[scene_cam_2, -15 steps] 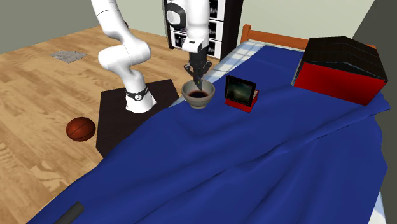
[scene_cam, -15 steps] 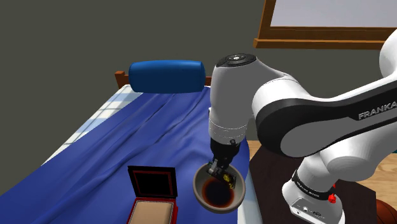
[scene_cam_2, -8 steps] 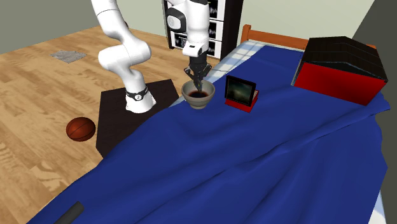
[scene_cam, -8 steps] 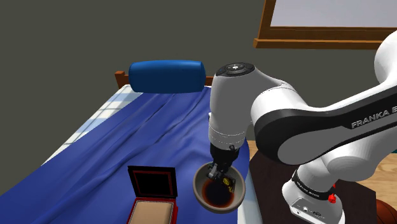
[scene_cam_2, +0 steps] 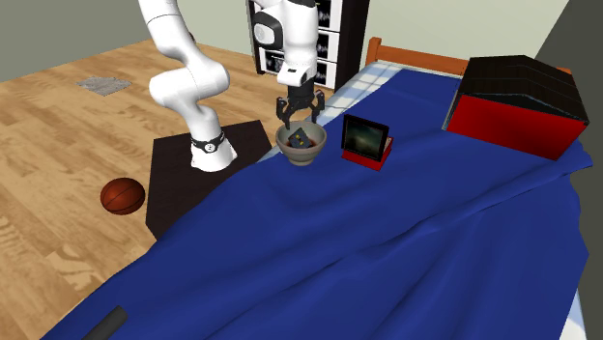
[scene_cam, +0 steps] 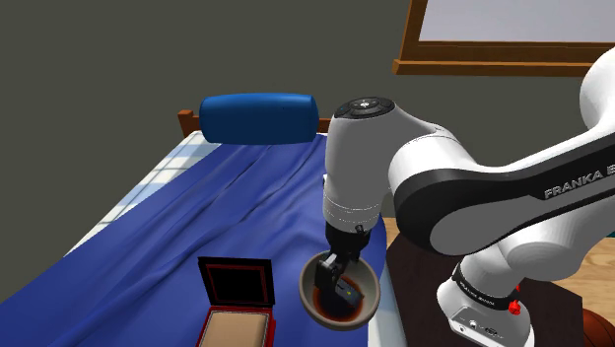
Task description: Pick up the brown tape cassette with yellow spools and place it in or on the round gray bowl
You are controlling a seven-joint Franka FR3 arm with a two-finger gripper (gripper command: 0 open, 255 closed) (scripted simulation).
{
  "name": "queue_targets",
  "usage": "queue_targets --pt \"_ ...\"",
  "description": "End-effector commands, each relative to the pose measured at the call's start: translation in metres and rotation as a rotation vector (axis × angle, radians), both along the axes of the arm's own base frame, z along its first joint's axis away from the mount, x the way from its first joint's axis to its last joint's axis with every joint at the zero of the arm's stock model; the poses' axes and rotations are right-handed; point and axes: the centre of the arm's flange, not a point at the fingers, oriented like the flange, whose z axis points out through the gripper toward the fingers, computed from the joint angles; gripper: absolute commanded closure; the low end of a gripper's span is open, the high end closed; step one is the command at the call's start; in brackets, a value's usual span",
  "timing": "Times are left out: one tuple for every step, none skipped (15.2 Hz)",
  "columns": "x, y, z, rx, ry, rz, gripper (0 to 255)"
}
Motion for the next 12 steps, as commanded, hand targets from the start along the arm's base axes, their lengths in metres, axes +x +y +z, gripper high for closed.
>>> queue_targets --pt "0.000 0.000 0.000 0.000 0.000 0.000 0" --pt "0.000 0.000 0.013 0.000 0.000 0.000 0" --pt "0.000 0.000 0.026 0.000 0.000 0.000 0" --pt "0.000 0.000 0.040 0.000 0.000 0.000 0" --pt "0.000 0.000 0.050 0.000 0.000 0.000 0" --pt "0.000 0.000 0.050 0.000 0.000 0.000 0" --pt "0.000 0.000 0.050 0.000 0.000 0.000 0" --pt "0.000 0.000 0.050 0.000 0.000 0.000 0" --pt "0.000 0.000 0.050 0.000 0.000 0.000 0" --pt "0.000 0.000 0.050 0.000 0.000 0.000 0" --pt "0.000 0.000 0.050 0.000 0.000 0.000 0" --pt "0.000 0.000 0.050 0.000 0.000 0.000 0"
